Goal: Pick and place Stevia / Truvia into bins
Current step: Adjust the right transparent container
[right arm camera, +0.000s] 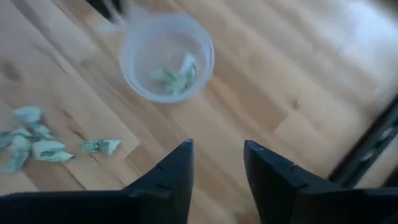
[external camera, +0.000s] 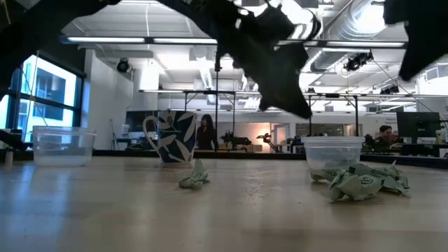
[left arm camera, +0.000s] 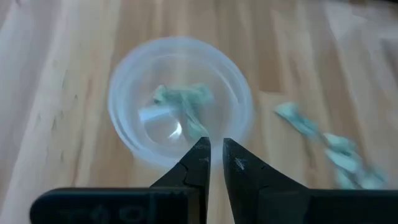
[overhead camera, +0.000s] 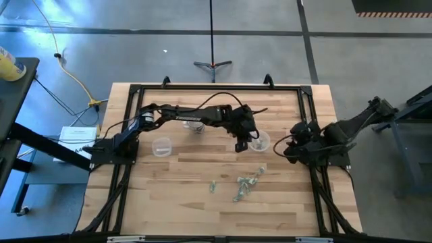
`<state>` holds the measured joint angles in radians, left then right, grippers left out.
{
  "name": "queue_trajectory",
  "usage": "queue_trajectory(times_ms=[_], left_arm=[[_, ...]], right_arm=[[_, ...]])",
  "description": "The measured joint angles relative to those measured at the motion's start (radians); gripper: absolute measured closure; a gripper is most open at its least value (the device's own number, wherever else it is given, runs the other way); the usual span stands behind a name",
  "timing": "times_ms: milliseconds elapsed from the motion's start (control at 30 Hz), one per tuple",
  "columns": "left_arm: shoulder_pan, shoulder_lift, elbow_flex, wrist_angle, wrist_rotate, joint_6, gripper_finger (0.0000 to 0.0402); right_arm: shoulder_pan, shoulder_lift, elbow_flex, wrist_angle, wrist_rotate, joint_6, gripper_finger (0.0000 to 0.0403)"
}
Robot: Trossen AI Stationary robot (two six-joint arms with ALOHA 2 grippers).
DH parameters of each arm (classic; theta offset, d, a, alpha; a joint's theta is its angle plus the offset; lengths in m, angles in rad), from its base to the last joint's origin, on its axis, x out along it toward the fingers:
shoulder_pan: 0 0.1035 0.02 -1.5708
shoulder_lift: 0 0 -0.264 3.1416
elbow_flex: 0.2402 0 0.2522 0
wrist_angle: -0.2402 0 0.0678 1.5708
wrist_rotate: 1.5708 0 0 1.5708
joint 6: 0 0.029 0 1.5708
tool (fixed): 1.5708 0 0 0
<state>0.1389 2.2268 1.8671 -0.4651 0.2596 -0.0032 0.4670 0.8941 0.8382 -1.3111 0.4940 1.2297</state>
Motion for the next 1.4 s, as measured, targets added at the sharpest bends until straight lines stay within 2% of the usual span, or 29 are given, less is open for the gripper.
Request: queue_trajectory(times_ms=[100,267,367,500,633,733,867,1067,1267,1400], left_arm=[[-0.025,-0.046,0.001,-0.151,-0.02,0.032,0.0322],[-0.088,-0.101,0.0,-0.279,-0.12,0.071,0.0341],[-0.112,-0.125,-0.001,-0.344,-0.17,0.054,0.036],[-0.128,-0.141,-0.002,-0.387,-0.193,-0.027,0.0373],[-0.172,-0.184,-0.009,-0.38,-0.272,-0.052,0.0362],[-0.205,-0.222,-0.027,-0.333,-0.37,-0.057,0.0345],[-0.205,-0.272,-0.072,-0.294,-0.421,-0.09,0.0337],[-0.205,-0.333,-0.201,-0.284,-0.432,-0.156,0.035],[-0.205,-0.425,-0.436,-0.136,-0.434,-0.24,0.0361],[-0.212,-0.493,-0.596,0.007,-0.414,-0.286,0.0359]], right_arm=[[-0.087,-0.036,-0.134,0.135,-0.071,0.033,0.0313],[-0.287,-0.092,-0.32,0.408,-0.173,0.098,0.0392],[-0.401,-0.084,-0.382,0.535,-0.197,0.075,0.0391],[-0.517,-0.048,-0.411,0.614,-0.211,-0.016,0.039],[-0.608,0.019,-0.411,0.761,-0.272,-0.136,0.04],[-0.66,0.079,-0.41,0.802,-0.288,-0.169,0.0395],[-0.701,0.134,-0.409,0.825,-0.327,-0.228,0.0398],[-0.716,0.229,-0.406,0.998,-0.404,-0.271,0.0402],[-0.68,0.336,-0.404,1.131,-0.473,-0.267,0.0402],[-0.646,0.43,-0.331,1.143,-0.478,-0.296,0.0403]])
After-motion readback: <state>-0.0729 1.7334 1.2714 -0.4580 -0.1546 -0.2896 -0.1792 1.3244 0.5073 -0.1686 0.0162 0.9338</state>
